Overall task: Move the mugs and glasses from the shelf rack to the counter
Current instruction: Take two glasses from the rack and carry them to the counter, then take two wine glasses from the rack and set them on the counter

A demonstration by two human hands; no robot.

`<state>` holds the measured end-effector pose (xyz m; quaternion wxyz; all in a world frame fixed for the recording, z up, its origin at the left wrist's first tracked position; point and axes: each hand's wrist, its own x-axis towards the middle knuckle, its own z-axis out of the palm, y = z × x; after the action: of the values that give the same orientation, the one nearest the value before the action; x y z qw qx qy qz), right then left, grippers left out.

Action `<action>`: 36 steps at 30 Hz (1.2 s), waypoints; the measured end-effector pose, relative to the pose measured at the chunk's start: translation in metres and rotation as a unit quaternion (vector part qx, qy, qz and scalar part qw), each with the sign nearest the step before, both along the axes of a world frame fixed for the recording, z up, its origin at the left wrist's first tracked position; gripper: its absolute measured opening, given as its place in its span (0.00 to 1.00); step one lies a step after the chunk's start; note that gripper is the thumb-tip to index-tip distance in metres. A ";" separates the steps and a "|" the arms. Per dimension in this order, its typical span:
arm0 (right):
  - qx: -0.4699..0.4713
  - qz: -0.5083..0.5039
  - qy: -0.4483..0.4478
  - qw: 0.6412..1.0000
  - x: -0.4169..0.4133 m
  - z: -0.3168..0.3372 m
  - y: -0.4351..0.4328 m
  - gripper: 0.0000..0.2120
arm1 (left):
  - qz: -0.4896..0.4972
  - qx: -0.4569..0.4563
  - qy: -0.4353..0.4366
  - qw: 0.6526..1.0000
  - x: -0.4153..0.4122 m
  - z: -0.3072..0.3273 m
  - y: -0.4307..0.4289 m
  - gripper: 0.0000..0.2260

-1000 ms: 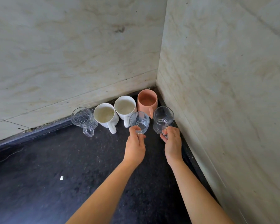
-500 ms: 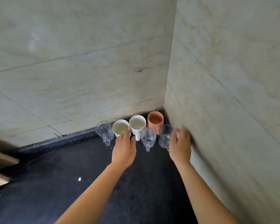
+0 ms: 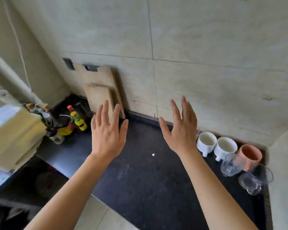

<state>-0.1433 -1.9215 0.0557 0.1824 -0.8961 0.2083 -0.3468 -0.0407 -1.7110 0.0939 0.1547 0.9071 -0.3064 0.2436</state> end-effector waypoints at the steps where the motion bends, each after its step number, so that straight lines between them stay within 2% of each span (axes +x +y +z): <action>1: -0.009 0.028 -0.003 1.000 0.014 0.008 0.023 0.32 | 0.021 -0.004 -0.010 1.000 0.003 0.007 0.028 0.25; 7: -0.063 0.185 -0.038 0.980 0.086 0.056 0.195 0.33 | 0.154 -0.029 -0.050 0.986 0.007 0.044 0.222 0.27; 12: -0.080 0.302 -0.076 0.947 0.123 0.076 0.404 0.33 | 0.272 -0.045 -0.070 0.959 -0.018 0.053 0.433 0.28; 16: -0.092 0.409 -0.101 0.902 0.130 0.086 0.589 0.33 | 0.375 -0.032 -0.071 0.924 -0.055 0.066 0.599 0.29; 20: -0.088 0.496 -0.110 0.857 0.123 0.102 0.736 0.33 | 0.457 -0.040 -0.073 0.886 -0.096 0.088 0.725 0.31; 29: -0.095 0.622 -0.134 0.765 0.136 0.113 0.973 0.33 | 0.608 -0.043 -0.095 0.787 -0.145 0.087 0.930 0.30; 36: -0.077 0.683 -0.129 0.715 0.197 0.091 1.138 0.33 | 0.659 -0.013 -0.086 0.747 -0.101 0.073 1.070 0.30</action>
<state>0.0534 -0.7835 0.1465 0.3254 -0.7521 -0.5132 -0.2551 -0.1420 -0.6413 0.1672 -0.0598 0.8566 0.3586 0.3662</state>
